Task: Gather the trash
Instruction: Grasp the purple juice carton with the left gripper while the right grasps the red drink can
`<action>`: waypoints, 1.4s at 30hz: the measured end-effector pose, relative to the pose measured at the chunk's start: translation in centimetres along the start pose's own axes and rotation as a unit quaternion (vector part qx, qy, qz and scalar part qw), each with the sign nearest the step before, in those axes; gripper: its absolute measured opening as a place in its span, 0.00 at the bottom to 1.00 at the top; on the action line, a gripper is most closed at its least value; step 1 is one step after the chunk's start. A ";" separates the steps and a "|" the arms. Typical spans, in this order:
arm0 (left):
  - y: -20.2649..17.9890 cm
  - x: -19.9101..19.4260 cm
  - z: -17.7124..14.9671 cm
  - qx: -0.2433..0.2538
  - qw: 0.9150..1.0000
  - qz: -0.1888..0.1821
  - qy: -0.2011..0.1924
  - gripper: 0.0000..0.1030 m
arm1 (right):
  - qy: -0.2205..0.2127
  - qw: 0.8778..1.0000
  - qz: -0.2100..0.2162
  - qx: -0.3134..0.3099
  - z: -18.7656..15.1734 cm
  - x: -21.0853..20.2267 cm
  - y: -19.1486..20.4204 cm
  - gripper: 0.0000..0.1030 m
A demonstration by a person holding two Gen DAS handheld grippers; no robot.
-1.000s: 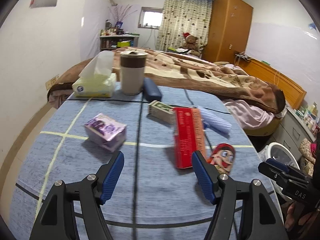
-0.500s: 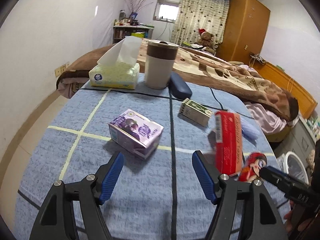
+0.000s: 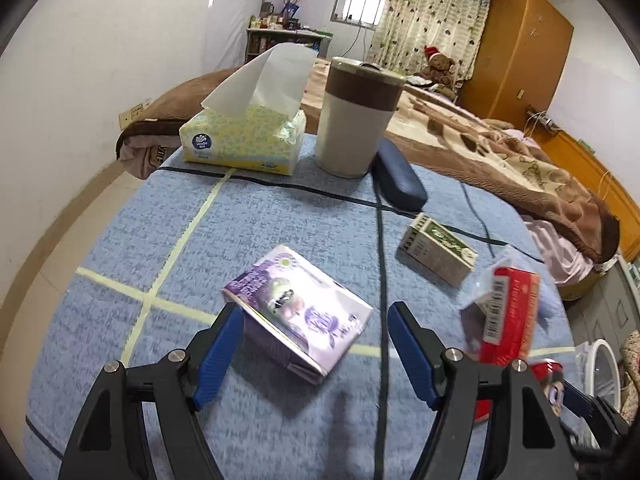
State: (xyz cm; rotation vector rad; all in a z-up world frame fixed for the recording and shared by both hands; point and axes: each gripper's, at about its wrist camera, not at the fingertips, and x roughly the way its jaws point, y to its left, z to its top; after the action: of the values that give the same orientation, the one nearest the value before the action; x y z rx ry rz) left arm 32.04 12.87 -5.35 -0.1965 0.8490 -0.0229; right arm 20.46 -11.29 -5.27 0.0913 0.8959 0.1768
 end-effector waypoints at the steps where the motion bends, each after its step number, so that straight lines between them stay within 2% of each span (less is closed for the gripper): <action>1: -0.1 0.3 0.2 0.003 1.000 0.003 0.000 0.73 | -0.001 1.000 -0.005 -0.007 0.0 -0.1 0.1 0.68; 4: -0.3 0.8 0.6 0.002 1.000 0.003 0.004 0.77 | -0.002 1.000 -0.014 -0.022 -0.1 -0.2 0.2 0.68; 13: -1.4 3.0 1.1 0.025 0.998 0.041 0.030 0.77 | 0.006 0.999 -0.034 -0.029 -0.5 -0.1 -0.7 0.68; 21: -0.9 4.0 0.6 0.018 0.998 0.047 0.048 0.77 | -0.001 0.999 -0.041 -0.022 -0.4 0.0 -1.2 0.68; 31: -1.0 3.7 0.3 0.021 0.998 0.050 0.037 0.63 | -0.017 1.000 -0.024 -0.001 -0.6 -0.3 -2.0 0.68; 33: -1.0 3.4 0.3 0.021 0.998 0.051 0.030 0.62 | -0.023 1.000 -0.016 0.002 -0.7 -0.4 -2.0 0.60; 34: -1.0 3.2 0.2 0.023 0.998 0.051 0.028 0.61 | -0.024 1.000 -0.012 0.003 -0.7 -0.5 -2.0 0.52; 42: -1.0 1.9 -1.2 0.026 0.998 0.049 0.023 0.60 | -0.026 1.000 -0.009 0.005 -0.9 -0.6 -2.3 0.52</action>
State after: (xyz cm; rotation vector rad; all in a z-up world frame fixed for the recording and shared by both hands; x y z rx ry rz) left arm 32.46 11.48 -7.36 -0.1056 0.9016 0.0424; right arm 19.66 -13.62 -5.76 0.0960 0.8452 0.1526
